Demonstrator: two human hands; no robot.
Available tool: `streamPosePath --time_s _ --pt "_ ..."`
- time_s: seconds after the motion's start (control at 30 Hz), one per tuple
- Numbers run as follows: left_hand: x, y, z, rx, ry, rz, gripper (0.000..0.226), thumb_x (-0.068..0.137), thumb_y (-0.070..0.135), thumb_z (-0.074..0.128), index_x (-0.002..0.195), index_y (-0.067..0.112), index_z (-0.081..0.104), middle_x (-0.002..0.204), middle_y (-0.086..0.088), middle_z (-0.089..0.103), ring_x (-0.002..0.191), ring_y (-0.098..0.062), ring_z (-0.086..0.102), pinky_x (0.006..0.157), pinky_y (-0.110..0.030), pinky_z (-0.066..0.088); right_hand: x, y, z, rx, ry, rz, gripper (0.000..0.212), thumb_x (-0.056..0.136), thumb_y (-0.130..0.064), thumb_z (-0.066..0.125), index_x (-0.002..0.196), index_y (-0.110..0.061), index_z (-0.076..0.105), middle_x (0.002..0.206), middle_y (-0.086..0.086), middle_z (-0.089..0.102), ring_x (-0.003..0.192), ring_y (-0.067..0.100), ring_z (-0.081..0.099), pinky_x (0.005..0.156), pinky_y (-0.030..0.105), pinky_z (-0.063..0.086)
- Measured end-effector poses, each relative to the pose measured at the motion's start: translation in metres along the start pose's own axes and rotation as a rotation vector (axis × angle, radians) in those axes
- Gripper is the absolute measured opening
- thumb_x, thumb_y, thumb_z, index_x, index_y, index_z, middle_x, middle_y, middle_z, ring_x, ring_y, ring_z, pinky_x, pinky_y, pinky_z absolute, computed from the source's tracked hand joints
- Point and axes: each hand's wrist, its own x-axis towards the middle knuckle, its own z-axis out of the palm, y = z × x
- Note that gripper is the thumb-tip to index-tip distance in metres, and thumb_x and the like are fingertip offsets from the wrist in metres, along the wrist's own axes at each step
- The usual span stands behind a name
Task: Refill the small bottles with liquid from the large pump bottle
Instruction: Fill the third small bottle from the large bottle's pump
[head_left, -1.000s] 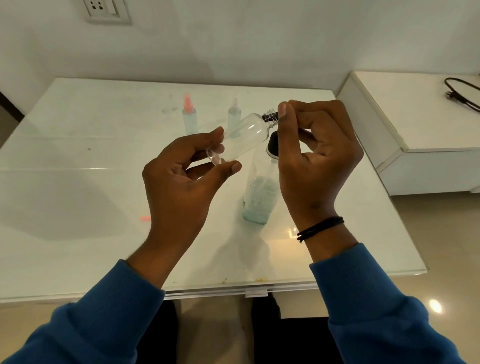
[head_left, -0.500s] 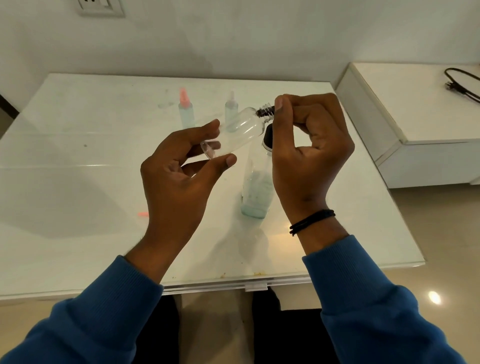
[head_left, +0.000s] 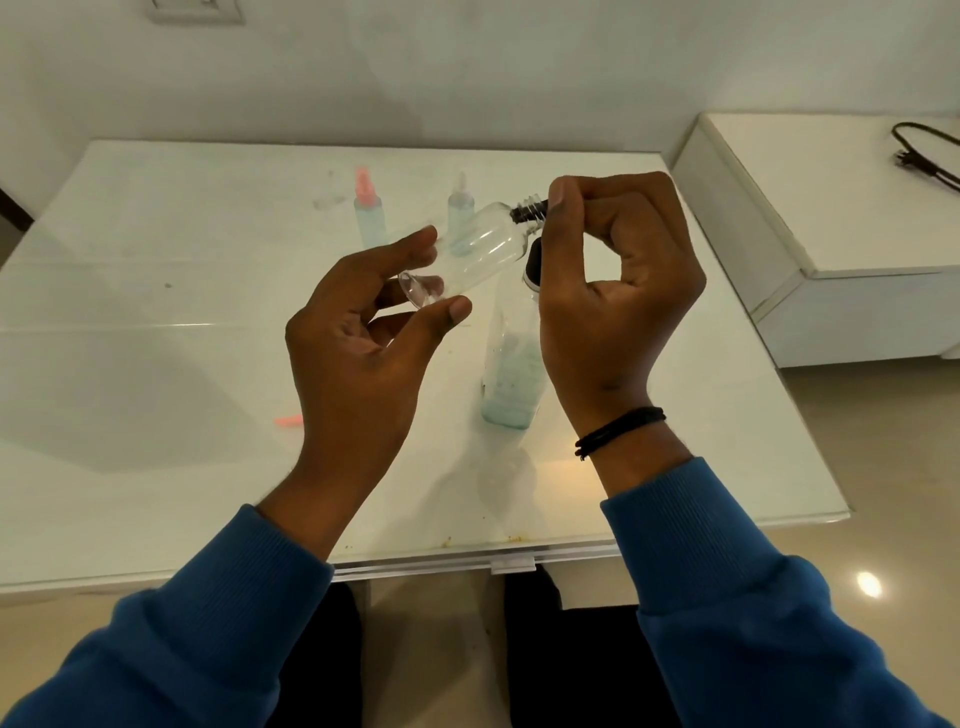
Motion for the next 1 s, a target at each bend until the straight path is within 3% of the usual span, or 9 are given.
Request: streamPosePath --time_s 0.13,0.27,0.47,0.63,0.8,1.0 --pt "-0.0006 -0.0018 -0.0007 0.001 -0.002 0.003 0.043 0.087 0.017 0.081 0.127 0.012 0.066 0.118 0.000 0.072 0.102 -0.021 0.073 0.088 -0.026 0.059 0.0056 -0.0014 -0.0011 -0.012 -0.013 -0.025 0.021 0.092 0.000 0.070 0.071 0.001 0.068 0.084 0.004 0.067 0.077 0.018 0.064 0.066 0.039 0.056" --pt "-0.0007 -0.0041 -0.0015 0.010 0.001 0.000 0.044 0.087 0.018 0.081 0.128 0.009 0.067 0.118 -0.003 0.073 0.101 -0.023 0.073 0.088 -0.030 0.061 0.0024 -0.0024 -0.0001 -0.013 -0.011 -0.029 0.020 0.092 0.000 0.070 0.073 0.004 0.070 0.083 0.011 0.069 0.076 0.024 0.065 0.064 0.042 0.056" --pt "-0.0016 -0.0040 -0.0017 0.010 -0.008 -0.008 0.044 0.088 0.018 0.080 0.128 0.011 0.067 0.117 -0.003 0.073 0.101 -0.024 0.073 0.088 -0.028 0.060 -0.0017 -0.0025 0.0002 0.020 -0.009 0.002 0.017 0.093 0.000 0.069 0.077 0.005 0.072 0.081 0.013 0.068 0.079 0.018 0.065 0.066 0.037 0.058" --pt "-0.0013 -0.0013 -0.0014 0.006 -0.006 -0.002 0.042 0.087 0.019 0.080 0.127 0.017 0.065 0.117 0.002 0.072 0.101 -0.022 0.073 0.087 -0.021 0.058 0.0039 -0.0048 0.0007 0.029 -0.013 0.006 0.017 0.092 0.000 0.069 0.076 0.004 0.071 0.081 0.002 0.062 0.075 0.015 0.063 0.063 0.034 0.057" --pt "-0.0017 -0.0029 -0.0018 0.015 -0.005 -0.017 0.043 0.087 0.018 0.080 0.128 0.013 0.067 0.117 0.000 0.073 0.100 -0.023 0.073 0.088 -0.025 0.059 -0.0035 -0.0045 0.0018 0.035 -0.013 0.033 0.016 0.094 -0.003 0.068 0.080 0.005 0.071 0.084 0.010 0.066 0.079 0.020 0.065 0.067 0.035 0.059" --pt "-0.0015 -0.0025 -0.0019 0.007 -0.006 -0.005 0.043 0.088 0.019 0.079 0.128 0.013 0.066 0.117 -0.001 0.073 0.100 -0.022 0.073 0.088 -0.023 0.058 0.0023 -0.0053 0.0015 0.023 -0.014 0.026 0.015 0.093 -0.004 0.069 0.080 0.003 0.072 0.084 0.000 0.062 0.078 0.012 0.064 0.068 0.029 0.058"
